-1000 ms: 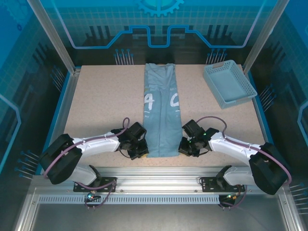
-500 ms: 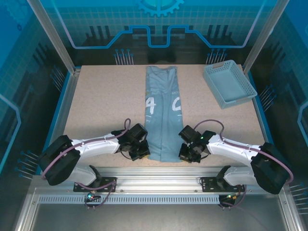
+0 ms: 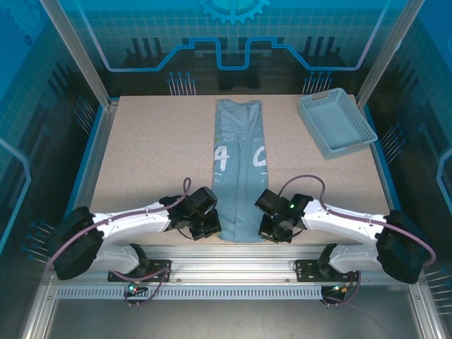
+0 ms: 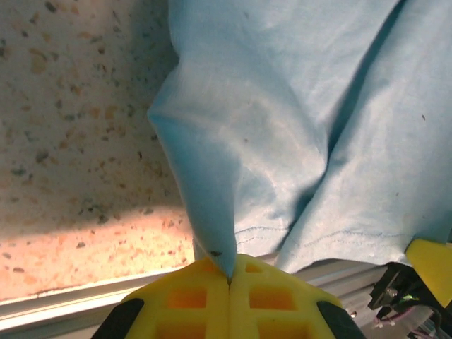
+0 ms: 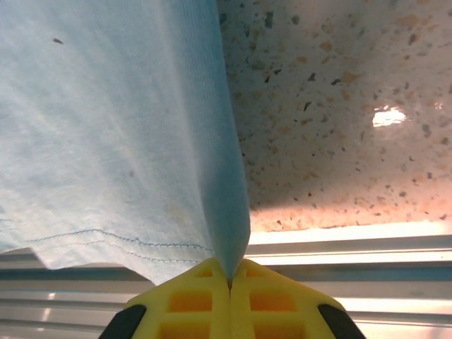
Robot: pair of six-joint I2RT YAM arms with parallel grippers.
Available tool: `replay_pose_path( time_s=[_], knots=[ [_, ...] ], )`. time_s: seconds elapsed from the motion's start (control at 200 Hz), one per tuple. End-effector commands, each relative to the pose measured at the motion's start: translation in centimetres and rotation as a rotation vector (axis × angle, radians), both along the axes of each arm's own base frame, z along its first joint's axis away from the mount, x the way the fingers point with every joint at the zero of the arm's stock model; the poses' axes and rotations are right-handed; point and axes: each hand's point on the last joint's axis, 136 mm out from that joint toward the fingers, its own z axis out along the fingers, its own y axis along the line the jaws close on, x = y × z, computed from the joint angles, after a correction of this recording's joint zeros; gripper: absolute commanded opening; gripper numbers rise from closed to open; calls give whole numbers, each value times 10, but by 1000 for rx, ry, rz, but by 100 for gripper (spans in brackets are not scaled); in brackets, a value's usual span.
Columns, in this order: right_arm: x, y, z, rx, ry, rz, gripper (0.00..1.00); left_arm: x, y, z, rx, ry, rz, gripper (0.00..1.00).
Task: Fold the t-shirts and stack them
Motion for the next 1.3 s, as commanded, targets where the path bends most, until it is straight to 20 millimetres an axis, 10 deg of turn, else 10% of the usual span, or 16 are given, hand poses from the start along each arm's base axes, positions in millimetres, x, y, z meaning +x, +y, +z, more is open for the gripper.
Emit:
replay_pose_path(
  time_s=[0.0,0.67,1.295],
  knots=[
    [-15,-16,1,-53,16,12,0,-13,12,2,20,7,10,0],
    [-15,-12,43,-46,-131,73,0,-32,33,43,-43,-135,43,0],
    [42,7,76,-10,-207,16,0,17,38,72,-47,-208,181,0]
  ],
)
